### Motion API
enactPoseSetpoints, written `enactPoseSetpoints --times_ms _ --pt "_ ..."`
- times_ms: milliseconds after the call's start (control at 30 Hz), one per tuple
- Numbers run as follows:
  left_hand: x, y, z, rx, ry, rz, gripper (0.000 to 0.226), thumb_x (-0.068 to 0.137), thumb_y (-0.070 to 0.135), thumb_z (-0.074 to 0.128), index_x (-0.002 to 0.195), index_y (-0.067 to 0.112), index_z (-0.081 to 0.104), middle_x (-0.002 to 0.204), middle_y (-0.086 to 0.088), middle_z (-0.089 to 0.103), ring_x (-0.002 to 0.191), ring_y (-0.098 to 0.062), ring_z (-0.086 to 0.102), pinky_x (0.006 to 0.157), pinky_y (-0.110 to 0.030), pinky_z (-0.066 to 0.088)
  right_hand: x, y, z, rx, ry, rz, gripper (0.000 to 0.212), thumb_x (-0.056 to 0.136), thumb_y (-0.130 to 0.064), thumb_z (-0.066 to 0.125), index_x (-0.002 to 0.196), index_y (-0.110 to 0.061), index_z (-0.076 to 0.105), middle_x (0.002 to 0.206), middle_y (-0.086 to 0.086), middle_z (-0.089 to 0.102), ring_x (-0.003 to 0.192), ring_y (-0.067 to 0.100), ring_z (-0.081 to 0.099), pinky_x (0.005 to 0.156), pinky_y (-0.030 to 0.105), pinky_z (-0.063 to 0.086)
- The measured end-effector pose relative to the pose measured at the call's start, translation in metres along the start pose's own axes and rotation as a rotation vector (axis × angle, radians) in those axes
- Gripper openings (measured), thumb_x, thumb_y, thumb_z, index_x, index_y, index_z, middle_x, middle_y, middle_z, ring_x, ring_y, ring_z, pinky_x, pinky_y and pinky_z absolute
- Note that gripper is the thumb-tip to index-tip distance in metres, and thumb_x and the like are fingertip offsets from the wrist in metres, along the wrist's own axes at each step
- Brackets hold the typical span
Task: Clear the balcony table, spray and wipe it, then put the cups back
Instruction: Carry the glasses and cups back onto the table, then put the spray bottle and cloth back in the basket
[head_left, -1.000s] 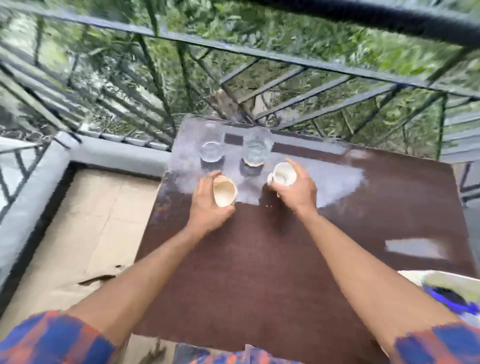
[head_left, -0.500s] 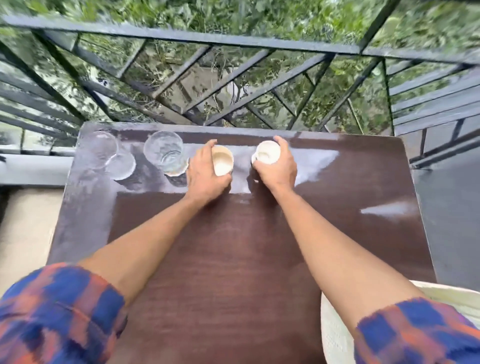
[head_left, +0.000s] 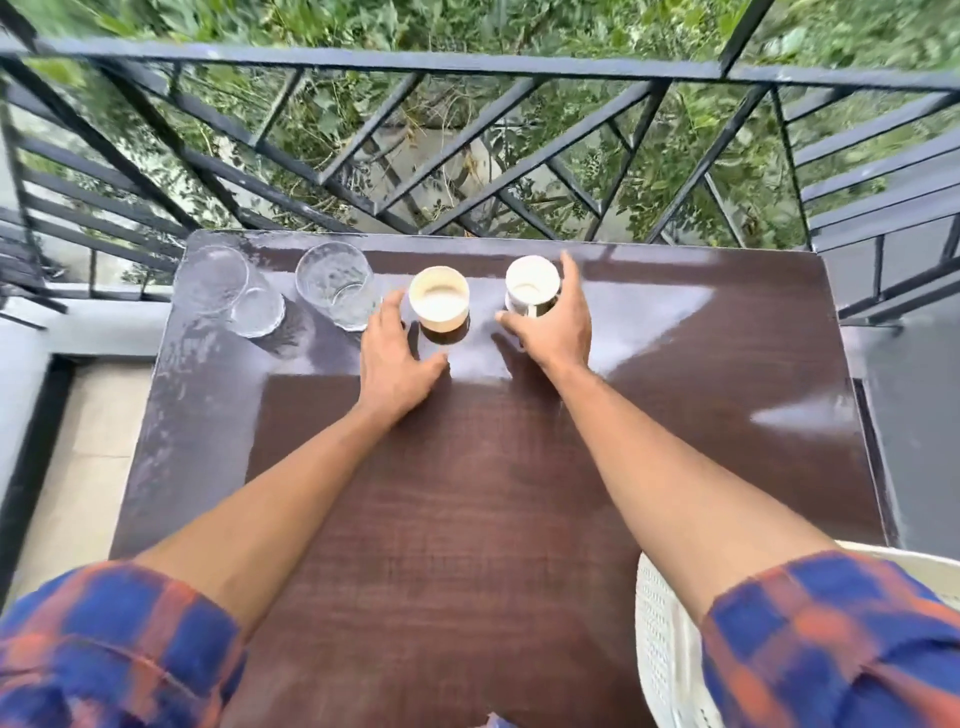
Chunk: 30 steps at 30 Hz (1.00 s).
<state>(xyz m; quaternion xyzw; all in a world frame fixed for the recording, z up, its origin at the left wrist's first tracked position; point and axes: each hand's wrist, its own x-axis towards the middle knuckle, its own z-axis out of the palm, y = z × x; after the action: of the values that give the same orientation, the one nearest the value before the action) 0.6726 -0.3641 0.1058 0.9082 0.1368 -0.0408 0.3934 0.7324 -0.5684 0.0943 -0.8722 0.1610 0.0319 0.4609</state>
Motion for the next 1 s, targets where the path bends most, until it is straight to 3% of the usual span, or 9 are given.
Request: enactPoseSetpoints --times_ms 100,167,267,333,400,500,700,867,1000 --pt "-0.035 -0.01 -0.012 -0.059 -0.013 -0.06 0.065 0.078 0.025 0.077 0.137 0.014 0.05 0.12 -0.01 0.056 0.106 -0.02 0.056 0.098 -0.035 0.047 -0.018 0.002 0.0 0.143 0.036 0.097 0.108 0.062 -0.056 0.084 0.152 -0.036 0.028 0.136 -0.002 0.057 0.122 0.014 0.052 0.101 0.031 0.042" --pt "-0.063 -0.018 -0.02 -0.096 -0.007 -0.096 0.043 0.085 0.02 0.074 0.125 0.016 0.062 0.112 -0.004 0.062 0.092 -0.011 0.06 0.093 -0.031 0.049 -0.036 0.005 0.0 0.222 0.088 0.211 0.086 0.072 -0.06 0.075 0.146 -0.033 0.042 0.114 -0.003 0.064 0.107 0.014 0.059 0.089 0.027 0.043" --pt "-0.106 -0.033 -0.029 -0.179 -0.007 -0.15 0.02 0.089 0.015 0.071 0.109 0.013 0.07 0.096 0.001 0.069 0.072 0.006 0.061 0.083 -0.026 0.054 -0.071 0.017 0.003 0.282 0.154 0.381 0.029 0.084 -0.036 0.072 0.109 -0.021 0.072 0.086 -0.007 0.068 0.093 0.019 0.068 0.075 0.024 0.043" --pt "-0.137 -0.043 -0.033 -0.214 -0.017 -0.134 0.014 0.089 0.007 0.068 0.103 0.01 0.071 0.09 0.0 0.069 0.066 0.012 0.059 0.073 -0.012 0.05 -0.103 0.026 0.004 0.337 0.187 0.428 0.006 0.084 -0.023 0.069 0.085 -0.02 0.074 0.075 -0.004 0.071 0.081 0.021 0.07 0.072 0.027 0.049" --pt "-0.165 -0.052 -0.035 -0.232 -0.028 -0.101 0.016 0.089 0.003 0.069 0.097 0.016 0.071 0.088 0.002 0.069 0.069 0.014 0.06 0.072 -0.007 0.046 -0.138 0.029 0.002 0.423 0.15 0.428 0.015 0.086 -0.014 0.068 0.072 -0.02 0.069 0.063 -0.003 0.069 0.064 0.017 0.065 0.065 0.028 0.051" --pt "-0.209 -0.06 -0.036 -0.287 -0.06 -0.092 0.027 0.088 0.003 0.07 0.089 0.03 0.069 0.082 0.008 0.07 0.071 0.008 0.062 0.076 -0.017 0.05 -0.203 0.027 -0.013 0.443 0.048 0.346 0.019 0.087 -0.012 0.068 0.07 -0.022 0.068 0.059 -0.005 0.066 0.06 0.014 0.063 0.063 0.032 0.051" --pt "-0.286 -0.042 -0.027 -0.471 -0.123 -0.141 0.019 0.08 0.021 0.069 0.084 0.039 0.072 0.083 -0.006 0.074 0.083 -0.032 0.071 0.082 -0.042 0.056 -0.324 0.026 -0.079 0.293 -0.19 0.155 0.011 0.081 -0.029 0.07 0.074 -0.036 0.074 0.07 -0.003 0.073 0.071 0.014 0.07 0.076 0.043 0.057" --pt "-0.325 0.006 0.002 -0.541 -0.235 -0.1 0.022 0.076 0.03 0.069 0.097 0.034 0.066 0.086 0.001 0.07 0.078 -0.012 0.065 0.079 -0.032 0.053 -0.385 0.054 -0.163 0.184 -0.14 0.075 0.006 0.085 -0.028 0.072 0.08 -0.026 0.075 0.071 -0.004 0.072 0.066 0.013 0.066 0.065 0.032 0.054" --pt "-0.339 0.045 0.02 -0.488 -0.337 -0.065 0.054 0.069 0.052 0.074 0.118 0.036 0.057 0.111 0.005 0.067 0.101 -0.008 0.066 0.092 -0.028 0.053 -0.401 0.08 -0.238 0.162 0.048 0.098 0.013 0.089 -0.015 0.074 0.08 -0.025 0.073 0.071 0.005 0.072 0.062 0.016 0.066 0.06 0.032 0.052"
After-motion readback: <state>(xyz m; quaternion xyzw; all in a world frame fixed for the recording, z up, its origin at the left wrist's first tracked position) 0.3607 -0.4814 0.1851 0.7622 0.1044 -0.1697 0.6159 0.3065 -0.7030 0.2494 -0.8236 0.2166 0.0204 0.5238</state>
